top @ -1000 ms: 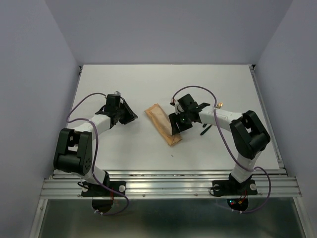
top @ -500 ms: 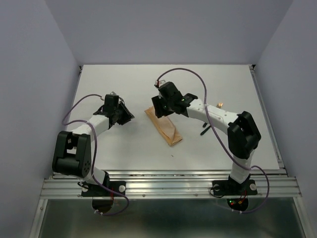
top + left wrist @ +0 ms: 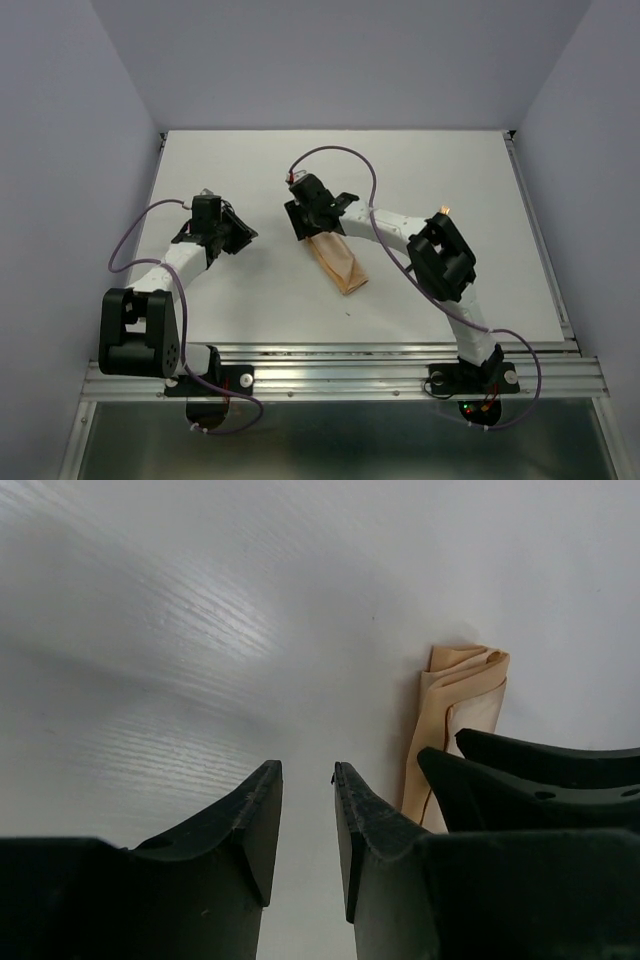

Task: Fold the napkin into a case and place the utensils inside
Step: Pick up the top corner of the smaller rectangle folded napkin from the center of the board.

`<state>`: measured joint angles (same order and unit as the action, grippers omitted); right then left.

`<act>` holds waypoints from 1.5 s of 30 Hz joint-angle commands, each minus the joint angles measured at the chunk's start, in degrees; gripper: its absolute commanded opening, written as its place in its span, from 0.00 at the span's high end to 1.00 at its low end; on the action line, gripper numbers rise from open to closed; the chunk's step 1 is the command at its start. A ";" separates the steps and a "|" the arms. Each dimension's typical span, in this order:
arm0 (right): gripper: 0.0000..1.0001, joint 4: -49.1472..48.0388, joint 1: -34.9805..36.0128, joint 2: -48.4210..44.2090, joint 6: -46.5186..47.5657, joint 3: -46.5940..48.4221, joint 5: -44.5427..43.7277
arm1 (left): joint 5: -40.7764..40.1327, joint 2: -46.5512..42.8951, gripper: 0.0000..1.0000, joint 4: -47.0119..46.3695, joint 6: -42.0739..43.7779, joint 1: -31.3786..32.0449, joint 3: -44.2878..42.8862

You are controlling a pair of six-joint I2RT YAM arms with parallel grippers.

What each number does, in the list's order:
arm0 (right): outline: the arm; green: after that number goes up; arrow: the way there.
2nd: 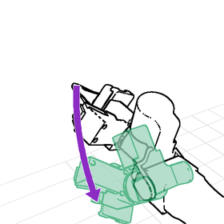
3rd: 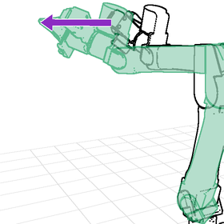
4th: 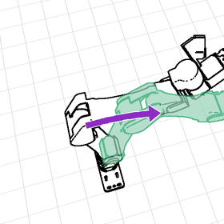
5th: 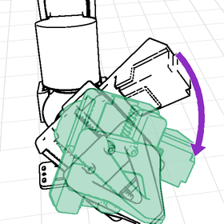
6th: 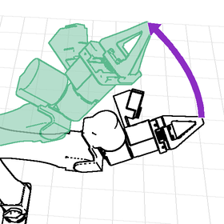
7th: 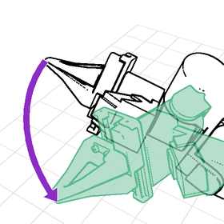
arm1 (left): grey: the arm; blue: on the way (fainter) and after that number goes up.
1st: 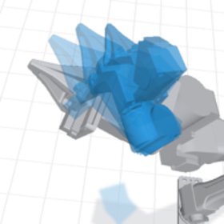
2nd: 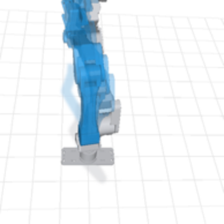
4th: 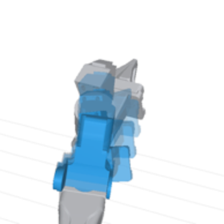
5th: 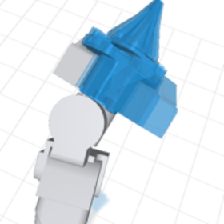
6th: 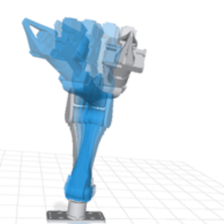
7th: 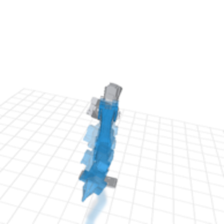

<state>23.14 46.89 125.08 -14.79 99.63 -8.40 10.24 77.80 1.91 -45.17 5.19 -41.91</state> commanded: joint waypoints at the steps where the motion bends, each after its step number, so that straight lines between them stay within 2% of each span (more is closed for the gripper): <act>1: 0.51 -2.39 -0.05 0.52 0.55 3.72 -1.61 | 1.27 -0.90 0.62 -1.47 -0.18 0.26 1.30; 5: 0.60 -2.22 -0.05 1.66 1.16 4.08 -4.25 | 1.45 -0.81 0.62 -2.97 0.17 0.26 1.31; 11: 0.60 -2.13 0.48 3.16 2.22 4.52 -6.01 | 1.89 0.07 0.63 -3.06 0.34 0.26 1.04; 15: 0.52 -2.22 0.48 3.24 1.96 4.16 -5.05 | 1.89 0.16 0.63 -3.23 0.43 0.26 1.22; 22: 0.55 -2.75 0.48 3.16 1.69 3.72 -4.34 | 2.06 0.42 0.63 -3.49 0.52 0.26 1.39; 29: 0.68 -3.27 0.48 4.03 2.13 3.29 -5.66 | 2.33 0.86 0.63 -4.02 0.61 0.26 1.83; 35: 0.92 -3.71 0.48 3.42 1.78 3.02 -5.66 | 2.59 1.30 0.63 -4.37 0.69 0.17 1.83; 36: 0.99 -3.97 0.48 3.07 1.69 2.76 -5.22 | 2.77 1.30 0.63 -4.55 0.87 0.26 1.92; 39: 0.99 -4.94 0.48 0.88 0.90 1.10 -4.35 | 3.03 1.39 0.63 -4.64 2.19 0.35 1.83; 45: 0.99 -11.26 -0.13 -7.29 0.20 -6.82 2.86 | 3.91 -0.28 0.63 -4.99 4.30 1.49 1.92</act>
<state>17.89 46.96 125.14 -13.72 95.11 -10.00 13.15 79.22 -1.10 -43.44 5.54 -40.75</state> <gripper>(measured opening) 0.020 0.371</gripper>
